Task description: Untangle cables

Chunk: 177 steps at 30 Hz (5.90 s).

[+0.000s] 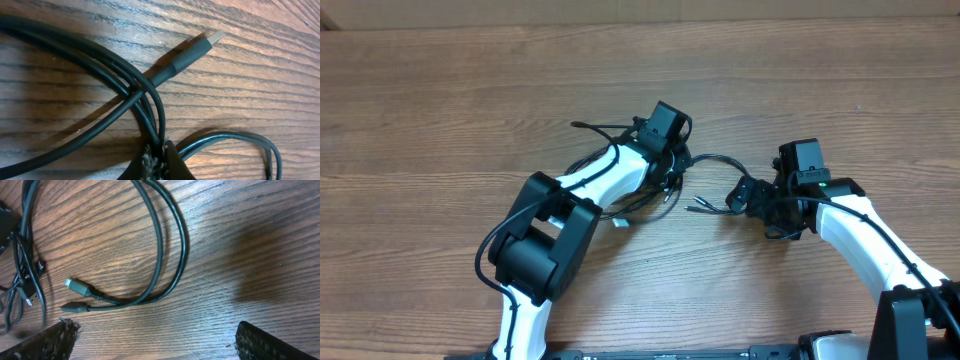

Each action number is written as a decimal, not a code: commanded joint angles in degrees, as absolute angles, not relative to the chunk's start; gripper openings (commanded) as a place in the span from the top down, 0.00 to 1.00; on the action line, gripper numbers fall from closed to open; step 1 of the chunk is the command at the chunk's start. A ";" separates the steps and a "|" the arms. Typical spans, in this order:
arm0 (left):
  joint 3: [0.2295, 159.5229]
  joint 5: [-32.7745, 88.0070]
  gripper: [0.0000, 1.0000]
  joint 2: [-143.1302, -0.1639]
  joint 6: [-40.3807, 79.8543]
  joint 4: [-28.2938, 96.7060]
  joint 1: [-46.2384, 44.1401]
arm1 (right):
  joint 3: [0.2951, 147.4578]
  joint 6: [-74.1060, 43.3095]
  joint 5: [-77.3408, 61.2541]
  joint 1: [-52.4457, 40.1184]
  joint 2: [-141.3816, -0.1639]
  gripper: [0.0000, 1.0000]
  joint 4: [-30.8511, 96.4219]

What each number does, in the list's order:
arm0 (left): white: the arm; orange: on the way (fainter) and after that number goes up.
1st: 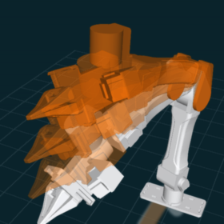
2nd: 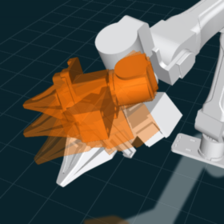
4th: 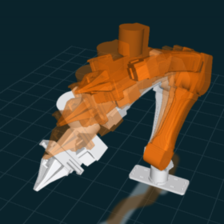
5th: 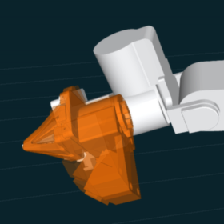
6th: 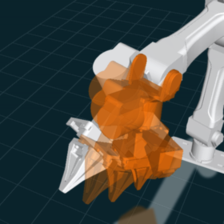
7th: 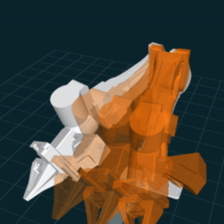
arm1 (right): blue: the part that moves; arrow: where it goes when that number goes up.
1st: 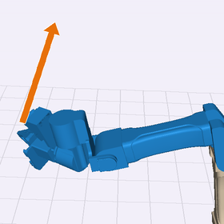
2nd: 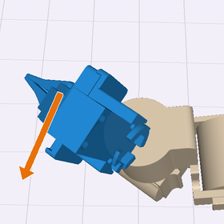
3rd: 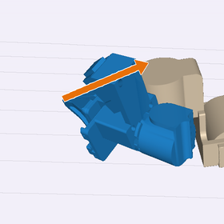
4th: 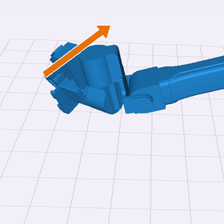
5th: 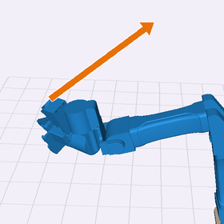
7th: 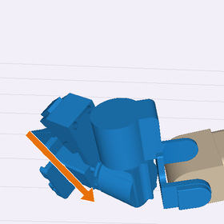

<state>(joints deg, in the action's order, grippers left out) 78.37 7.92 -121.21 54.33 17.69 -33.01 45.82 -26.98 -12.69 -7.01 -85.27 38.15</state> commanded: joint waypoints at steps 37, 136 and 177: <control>81.19 -0.54 0.96 -102.02 31.03 28.03 -26.55 | 45.34 -26.72 -12.97 -6.83 -84.99 0.00 37.80; 100.44 2.02 0.76 -121.40 0.34 43.29 -25.98 | 45.32 -26.72 -12.97 -6.83 -84.99 0.00 37.78; 78.83 9.17 0.72 -121.84 4.97 45.06 -26.65 | 45.34 -26.72 -12.95 -6.83 -84.99 0.00 37.80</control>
<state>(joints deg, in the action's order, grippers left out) 81.62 3.97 -119.46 3.53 40.95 -26.55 45.78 -26.98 -12.71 -7.01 -85.27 38.15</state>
